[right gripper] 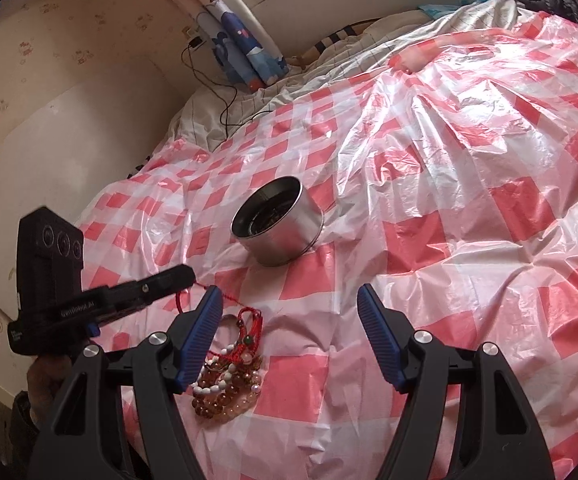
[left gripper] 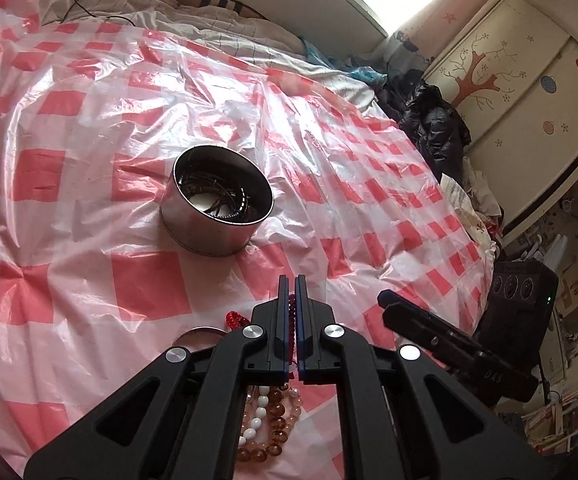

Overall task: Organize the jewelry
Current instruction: 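Grasp the red beaded string with the left tool and lift it, then grasp the red cord bracelet with the right tool while the left tool lowers the red string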

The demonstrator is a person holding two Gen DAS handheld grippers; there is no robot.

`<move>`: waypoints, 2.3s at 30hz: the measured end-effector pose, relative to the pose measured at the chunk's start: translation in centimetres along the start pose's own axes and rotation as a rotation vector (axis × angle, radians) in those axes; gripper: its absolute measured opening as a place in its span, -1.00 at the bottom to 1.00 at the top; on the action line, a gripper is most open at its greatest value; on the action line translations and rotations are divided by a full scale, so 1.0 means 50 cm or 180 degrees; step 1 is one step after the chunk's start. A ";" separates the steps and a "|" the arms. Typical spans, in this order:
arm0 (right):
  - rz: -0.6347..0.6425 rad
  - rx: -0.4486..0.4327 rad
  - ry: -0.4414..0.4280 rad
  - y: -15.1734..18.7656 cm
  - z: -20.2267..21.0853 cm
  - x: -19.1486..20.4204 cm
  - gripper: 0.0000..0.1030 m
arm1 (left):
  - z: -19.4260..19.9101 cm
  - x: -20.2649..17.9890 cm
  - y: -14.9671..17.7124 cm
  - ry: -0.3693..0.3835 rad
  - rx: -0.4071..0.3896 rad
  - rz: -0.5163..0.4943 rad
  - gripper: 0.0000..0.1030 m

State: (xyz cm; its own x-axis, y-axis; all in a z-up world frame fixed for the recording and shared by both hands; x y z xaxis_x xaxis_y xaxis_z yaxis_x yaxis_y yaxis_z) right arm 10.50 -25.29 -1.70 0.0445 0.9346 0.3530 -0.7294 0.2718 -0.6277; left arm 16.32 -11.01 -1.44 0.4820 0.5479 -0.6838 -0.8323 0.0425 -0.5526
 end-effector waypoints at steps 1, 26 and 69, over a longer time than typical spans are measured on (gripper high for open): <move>0.0100 0.0013 -0.0004 0.005 -0.003 0.014 0.31 | 0.007 -0.001 -0.005 0.0042 -0.0043 0.0008 -0.96; 0.0620 0.0566 -0.0098 0.050 -0.173 0.149 -0.48 | 0.153 0.031 -0.080 0.0419 -0.0850 0.0376 -0.95; -0.0215 0.0515 -0.0541 0.011 -0.143 0.078 -0.74 | 0.069 0.105 -0.023 -0.0377 -0.0241 0.0426 -0.88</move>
State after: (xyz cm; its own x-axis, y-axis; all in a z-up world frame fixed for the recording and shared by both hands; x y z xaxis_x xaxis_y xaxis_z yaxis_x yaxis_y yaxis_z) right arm 15.16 -19.84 -5.62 -0.0087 0.8597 0.5107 -0.8292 0.2792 -0.4842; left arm 18.88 -5.31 -2.77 0.3291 0.6392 -0.6951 -0.8616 -0.0979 -0.4980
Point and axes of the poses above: each gripper's, at about its wrist camera, not at the fingertips, and z roughly against the way its jaws point, x to its left, y to its underside, the point moved 8 cm from there along -z, roughly the way its jaws point, and after that the axes turned 13 degrees about y, right-handed, at the moved point
